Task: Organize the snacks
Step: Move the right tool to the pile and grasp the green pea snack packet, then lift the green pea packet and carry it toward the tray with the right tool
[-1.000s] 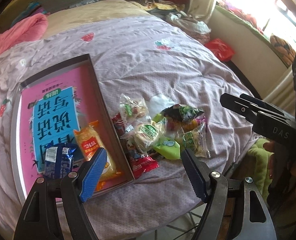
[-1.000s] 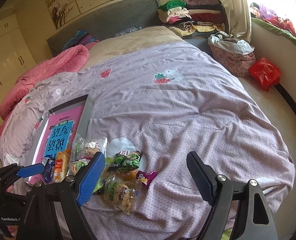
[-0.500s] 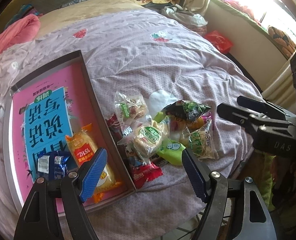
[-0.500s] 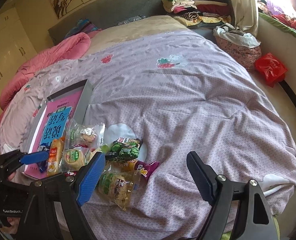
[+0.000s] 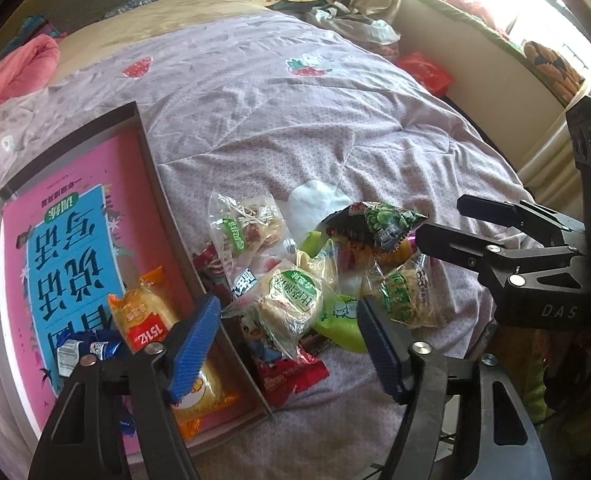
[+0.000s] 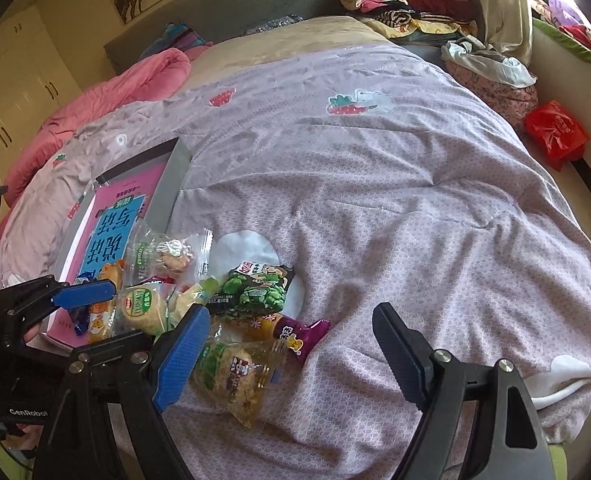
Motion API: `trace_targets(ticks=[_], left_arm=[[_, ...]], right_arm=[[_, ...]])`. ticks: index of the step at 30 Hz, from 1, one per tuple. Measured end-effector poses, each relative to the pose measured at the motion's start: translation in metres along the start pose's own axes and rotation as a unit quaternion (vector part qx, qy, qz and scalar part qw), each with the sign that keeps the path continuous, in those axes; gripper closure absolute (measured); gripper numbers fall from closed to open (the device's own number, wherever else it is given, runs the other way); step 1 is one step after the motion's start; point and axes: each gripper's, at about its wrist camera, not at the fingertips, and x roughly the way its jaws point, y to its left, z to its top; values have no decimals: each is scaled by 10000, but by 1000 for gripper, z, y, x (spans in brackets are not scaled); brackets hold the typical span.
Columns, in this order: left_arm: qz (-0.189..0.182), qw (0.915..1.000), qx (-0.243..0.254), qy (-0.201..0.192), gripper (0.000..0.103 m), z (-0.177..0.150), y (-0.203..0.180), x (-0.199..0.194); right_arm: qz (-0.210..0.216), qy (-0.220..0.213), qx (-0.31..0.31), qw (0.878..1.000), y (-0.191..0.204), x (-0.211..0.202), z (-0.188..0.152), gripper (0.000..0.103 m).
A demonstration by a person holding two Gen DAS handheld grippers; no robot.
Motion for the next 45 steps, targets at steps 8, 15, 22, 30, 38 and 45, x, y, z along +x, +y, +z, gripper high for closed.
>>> trace_targets(ticks=[8,15,22,30,38,45], left_arm=[[-38,10000,53,4,43,2,2,6],[-65,9998,182,37,44,2,2,9],[-74,9997,215,51,44,3,2,12],[-122,9999,114,28,45,5,5,14],[-116,9999,-15,-5,54,6,9,13],[-171,9997,-143,-132,63,7,11,4]], right_arm=[[32,84,-109,9999,3,14,5,20],[137,228,-311,9992,13,33,13,20],[188,418,-477,9978,20,53,15,37],[142,295,-614,9976,20,60,15,53],[93,58,-630,9980,16,52,17,55],[51,-208,-423,9989,6,35,19,55]])
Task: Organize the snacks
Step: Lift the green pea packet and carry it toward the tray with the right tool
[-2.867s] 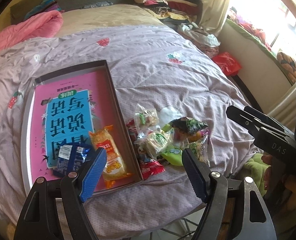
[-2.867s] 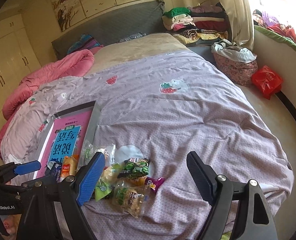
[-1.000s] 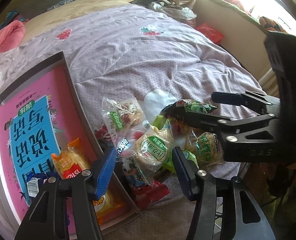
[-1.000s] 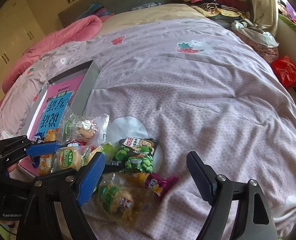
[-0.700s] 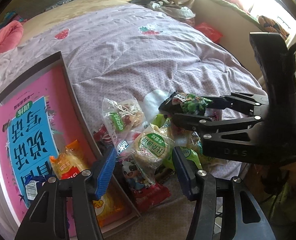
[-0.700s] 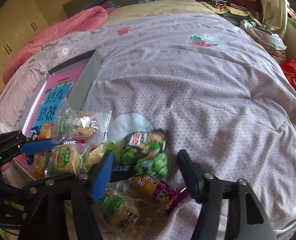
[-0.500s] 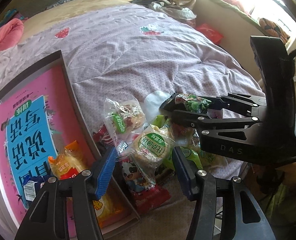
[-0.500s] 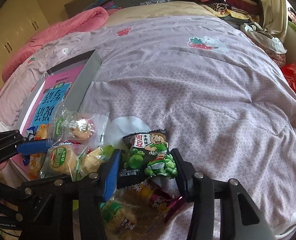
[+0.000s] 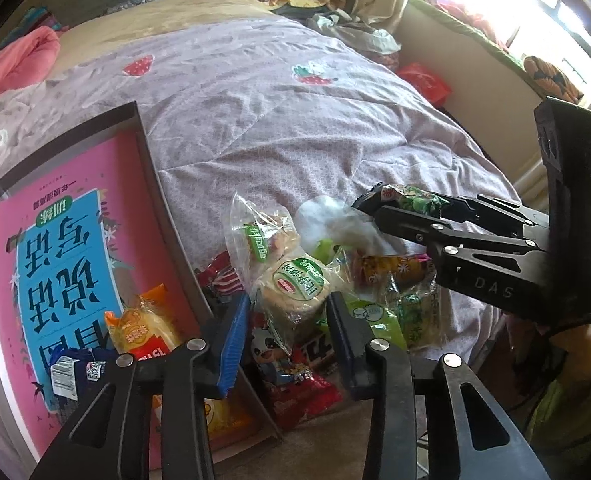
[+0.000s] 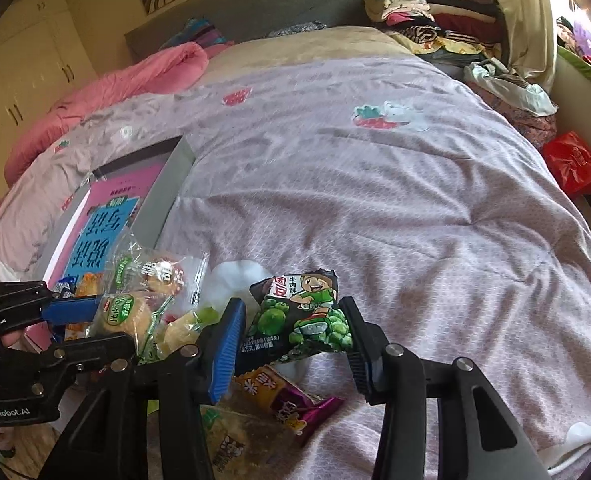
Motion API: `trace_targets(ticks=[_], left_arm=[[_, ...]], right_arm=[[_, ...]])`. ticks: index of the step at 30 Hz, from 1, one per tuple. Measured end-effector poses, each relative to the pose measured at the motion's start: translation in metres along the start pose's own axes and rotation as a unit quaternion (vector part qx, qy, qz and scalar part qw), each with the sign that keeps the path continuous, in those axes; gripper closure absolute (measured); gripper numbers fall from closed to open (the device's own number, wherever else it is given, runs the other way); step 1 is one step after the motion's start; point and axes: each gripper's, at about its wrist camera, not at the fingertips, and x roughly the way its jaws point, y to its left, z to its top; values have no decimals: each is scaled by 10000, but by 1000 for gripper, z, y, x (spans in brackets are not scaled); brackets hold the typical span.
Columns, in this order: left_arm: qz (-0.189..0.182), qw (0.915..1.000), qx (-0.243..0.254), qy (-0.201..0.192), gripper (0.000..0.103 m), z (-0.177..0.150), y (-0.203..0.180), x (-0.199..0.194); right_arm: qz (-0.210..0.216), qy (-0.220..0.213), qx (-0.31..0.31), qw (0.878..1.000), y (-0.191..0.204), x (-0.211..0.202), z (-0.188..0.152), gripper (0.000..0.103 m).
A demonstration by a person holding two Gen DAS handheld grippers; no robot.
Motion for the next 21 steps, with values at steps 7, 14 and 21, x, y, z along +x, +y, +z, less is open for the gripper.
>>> trace_targets(ticks=[7,14,21], left_arm=[[-168,9998,-54,-76,67,-1,-4,-11],[-201,9997,-80,-136,71,-3,-4,-22],[-270,9993,-121,-215,72,-5,-2,-31]], right_arm=[[60,-192,72,9998,-1,-15,0,55],[120,-312,79,9994,2,-28,-2,55],[153,-313,40,9994,7,-31,-5,55]])
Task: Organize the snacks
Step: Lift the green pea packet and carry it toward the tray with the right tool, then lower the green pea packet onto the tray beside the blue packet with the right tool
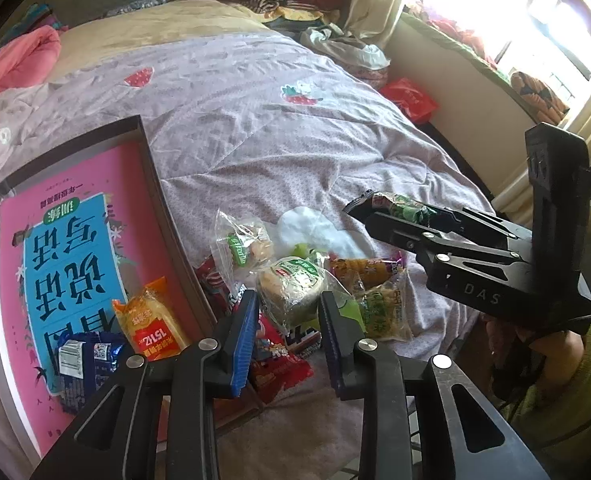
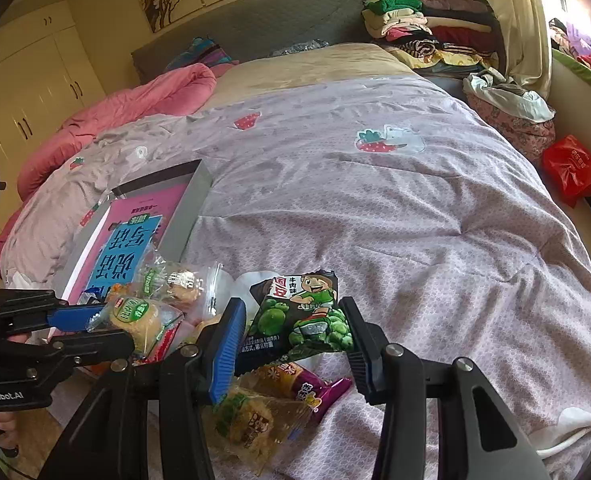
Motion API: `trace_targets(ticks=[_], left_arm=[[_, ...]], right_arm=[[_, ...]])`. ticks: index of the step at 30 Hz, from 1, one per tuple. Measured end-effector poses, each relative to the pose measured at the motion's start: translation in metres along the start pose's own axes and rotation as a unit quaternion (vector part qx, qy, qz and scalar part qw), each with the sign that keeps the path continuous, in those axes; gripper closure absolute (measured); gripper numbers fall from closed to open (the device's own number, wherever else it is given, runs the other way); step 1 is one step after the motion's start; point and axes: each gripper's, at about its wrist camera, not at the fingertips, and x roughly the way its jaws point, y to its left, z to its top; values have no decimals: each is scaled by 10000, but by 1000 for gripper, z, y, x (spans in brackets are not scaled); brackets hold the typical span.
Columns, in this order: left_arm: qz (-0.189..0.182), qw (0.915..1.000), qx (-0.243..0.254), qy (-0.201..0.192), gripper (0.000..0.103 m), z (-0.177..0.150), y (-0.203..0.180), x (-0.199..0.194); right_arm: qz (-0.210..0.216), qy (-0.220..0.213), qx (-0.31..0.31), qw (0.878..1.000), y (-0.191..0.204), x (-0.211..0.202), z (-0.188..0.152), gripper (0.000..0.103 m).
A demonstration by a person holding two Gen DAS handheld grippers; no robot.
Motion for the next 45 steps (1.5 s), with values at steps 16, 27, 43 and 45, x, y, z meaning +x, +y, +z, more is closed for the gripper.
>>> trace_targets(ticks=[16,27,43,45], left_arm=[[97,9991,-325,-271,76,-8,27,-32],[263,9971,-671,-256,94,-29,64,-44],[446,9945,-940,-135,91,-55,99,-47],[502,9936,-998,-144,88,-57,105,-48]], right_arm=[[202,-166,-264,9993,33,-12,8,55],[547,-70,-834,9950,92,-5,7,55],[974,323,-1525,9830,165,21,-11,55],[1080,353,-1532,9816,172,24,-12,55]])
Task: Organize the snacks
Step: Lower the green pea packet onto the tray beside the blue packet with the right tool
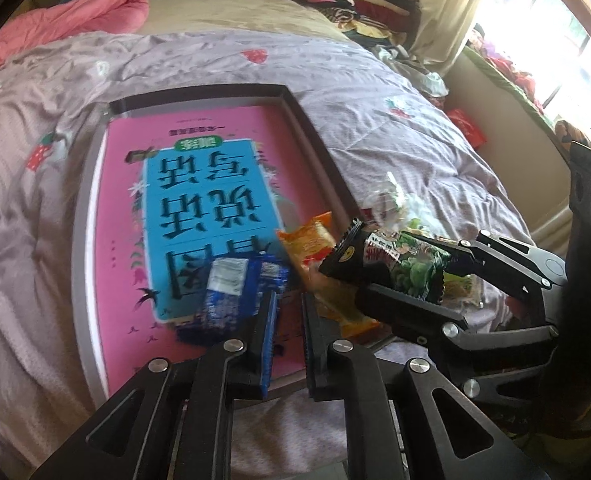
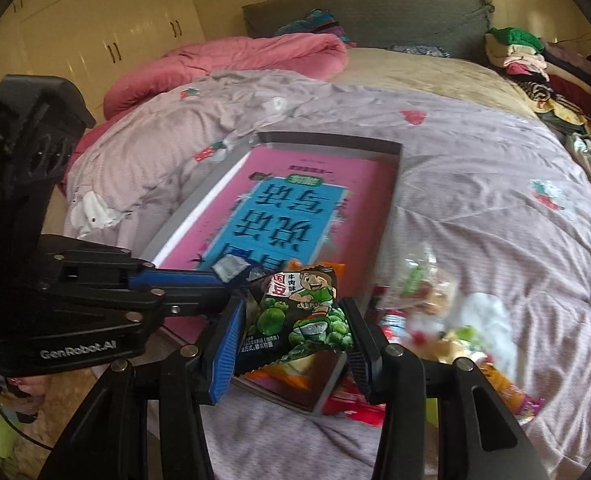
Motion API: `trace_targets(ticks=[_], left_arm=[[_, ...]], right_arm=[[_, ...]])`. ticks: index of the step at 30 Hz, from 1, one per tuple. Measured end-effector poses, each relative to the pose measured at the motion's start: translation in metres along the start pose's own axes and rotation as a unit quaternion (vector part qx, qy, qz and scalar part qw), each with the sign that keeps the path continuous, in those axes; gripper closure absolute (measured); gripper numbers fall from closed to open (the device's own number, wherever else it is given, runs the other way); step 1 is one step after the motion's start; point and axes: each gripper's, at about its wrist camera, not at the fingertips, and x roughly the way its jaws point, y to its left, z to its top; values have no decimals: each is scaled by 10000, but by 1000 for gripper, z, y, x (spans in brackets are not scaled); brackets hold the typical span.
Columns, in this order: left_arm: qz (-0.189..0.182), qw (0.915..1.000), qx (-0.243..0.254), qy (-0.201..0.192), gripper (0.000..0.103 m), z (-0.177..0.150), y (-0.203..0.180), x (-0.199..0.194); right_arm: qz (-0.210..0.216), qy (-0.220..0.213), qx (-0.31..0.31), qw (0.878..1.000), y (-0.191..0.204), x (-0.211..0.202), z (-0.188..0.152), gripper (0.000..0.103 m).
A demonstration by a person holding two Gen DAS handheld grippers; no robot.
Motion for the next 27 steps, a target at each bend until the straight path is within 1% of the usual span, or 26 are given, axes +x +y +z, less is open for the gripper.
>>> trace_targets(ticks=[1,3,6,8,10,14,18,25,27], left_arm=[[17,10000,-26,-6,85,-1,2,-1],[73,9999,-101,-14,83,-2,10,-2],[184,9997,-175,-18,77,-4,19,-2],[242,9995,-218,-9,69,-5,24,-3],[215,9993,-297,-30,62,-5,30,-4],[253,9991,-342,-61,55,-6,35,-6],[367,9986,-384,-70,53,-7,39,-7],[351,9978,-550,-118,41,-7,50,-11],[365,9977,-552,-124,41,-7,50,-11]], right_arm=[[30,4,-28,10000,3,2,0,55],[75,44,-101,9999,10,6,1,55],[108,66,-224,9997,20,13,1,55],[123,86,-303,9994,26,18,2,55],[129,108,-360,9992,29,21,2,55],[145,140,-531,9984,37,27,1,55],[143,162,-684,9974,46,33,1,55],[219,223,-830,9961,56,42,3,54],[222,189,-905,9955,60,44,3,54]])
